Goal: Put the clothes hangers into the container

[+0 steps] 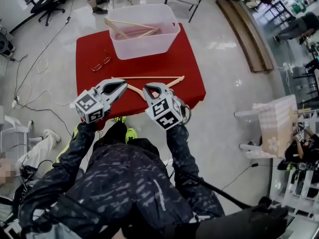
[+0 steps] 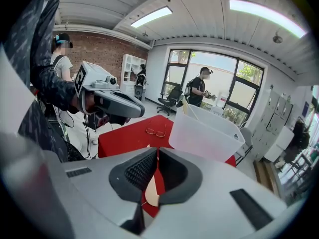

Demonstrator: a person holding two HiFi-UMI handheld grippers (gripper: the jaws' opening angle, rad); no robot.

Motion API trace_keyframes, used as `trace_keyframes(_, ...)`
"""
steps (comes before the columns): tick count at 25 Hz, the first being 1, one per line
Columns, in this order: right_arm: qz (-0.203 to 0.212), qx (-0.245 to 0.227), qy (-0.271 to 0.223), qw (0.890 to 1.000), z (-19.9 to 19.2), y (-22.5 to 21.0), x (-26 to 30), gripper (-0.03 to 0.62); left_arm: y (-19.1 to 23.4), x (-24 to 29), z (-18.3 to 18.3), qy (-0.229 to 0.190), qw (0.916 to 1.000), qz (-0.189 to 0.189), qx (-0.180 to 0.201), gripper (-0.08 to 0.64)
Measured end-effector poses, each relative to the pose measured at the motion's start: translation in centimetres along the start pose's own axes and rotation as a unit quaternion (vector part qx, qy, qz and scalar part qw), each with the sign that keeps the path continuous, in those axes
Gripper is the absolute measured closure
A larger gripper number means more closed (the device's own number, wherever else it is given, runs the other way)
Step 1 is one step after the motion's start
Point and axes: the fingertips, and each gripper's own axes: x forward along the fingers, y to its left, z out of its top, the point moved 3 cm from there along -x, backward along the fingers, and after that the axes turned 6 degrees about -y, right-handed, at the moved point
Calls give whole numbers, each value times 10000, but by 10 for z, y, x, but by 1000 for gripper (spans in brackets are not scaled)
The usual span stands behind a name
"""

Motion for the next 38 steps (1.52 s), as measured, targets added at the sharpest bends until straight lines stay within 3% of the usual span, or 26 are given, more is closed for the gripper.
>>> trace_keyframes(10, 325, 202, 326, 9987, -45, 10, 15, 575, 1, 2, -34, 122, 9996, 20, -254, 548)
trace_keyframes(19, 510, 344, 475, 9970, -51, 24, 52, 568, 17, -11, -70, 274, 9988, -64, -389, 548)
trace_keyframes(27, 906, 464, 1035, 9894, -81, 28, 92, 493, 37, -6, -108, 679, 9970, -133, -350, 548)
trace_keyframes(38, 1278, 589, 1578, 9774, -118, 20, 148, 447, 74, -11, -145, 735, 9953, -104, -627, 547)
